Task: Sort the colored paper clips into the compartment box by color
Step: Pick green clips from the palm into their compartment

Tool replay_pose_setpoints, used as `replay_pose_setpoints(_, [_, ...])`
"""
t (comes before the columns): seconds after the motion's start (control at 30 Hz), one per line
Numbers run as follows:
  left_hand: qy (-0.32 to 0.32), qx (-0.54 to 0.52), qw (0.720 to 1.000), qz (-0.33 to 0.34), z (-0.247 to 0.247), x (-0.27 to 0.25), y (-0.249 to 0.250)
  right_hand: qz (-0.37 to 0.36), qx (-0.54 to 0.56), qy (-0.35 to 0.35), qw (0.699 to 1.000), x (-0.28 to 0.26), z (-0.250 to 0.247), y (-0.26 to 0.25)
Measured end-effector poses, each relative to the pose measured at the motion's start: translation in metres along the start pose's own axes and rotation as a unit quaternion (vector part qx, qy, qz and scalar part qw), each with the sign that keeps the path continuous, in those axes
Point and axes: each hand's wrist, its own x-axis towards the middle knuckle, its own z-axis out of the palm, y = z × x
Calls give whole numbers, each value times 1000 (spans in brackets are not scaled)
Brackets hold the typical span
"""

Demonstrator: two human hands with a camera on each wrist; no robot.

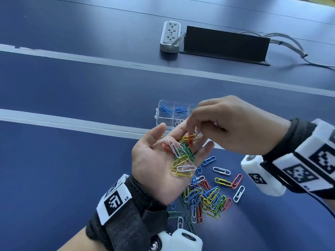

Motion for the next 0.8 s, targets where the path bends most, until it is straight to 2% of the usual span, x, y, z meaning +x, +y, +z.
replay_pose_setpoints(0.23, [13,15,1000,12,0,1,0,-32,-57,-19,998,-7,-8,-7])
replay_pose_setpoints(0.57, [35,9,999,8,2,1,0,-21,-106,-51,993,-4,-8,-10])
replay_pose_setpoints(0.7, [16,-6,1000,0,-1,1,-1,-19,-118,-74,990,-4,-5,-11])
replay_pose_setpoints(0.8, [3,-16,1000,-11,-4,0,-3,-22,-117,-66,991,-4,-5,-11])
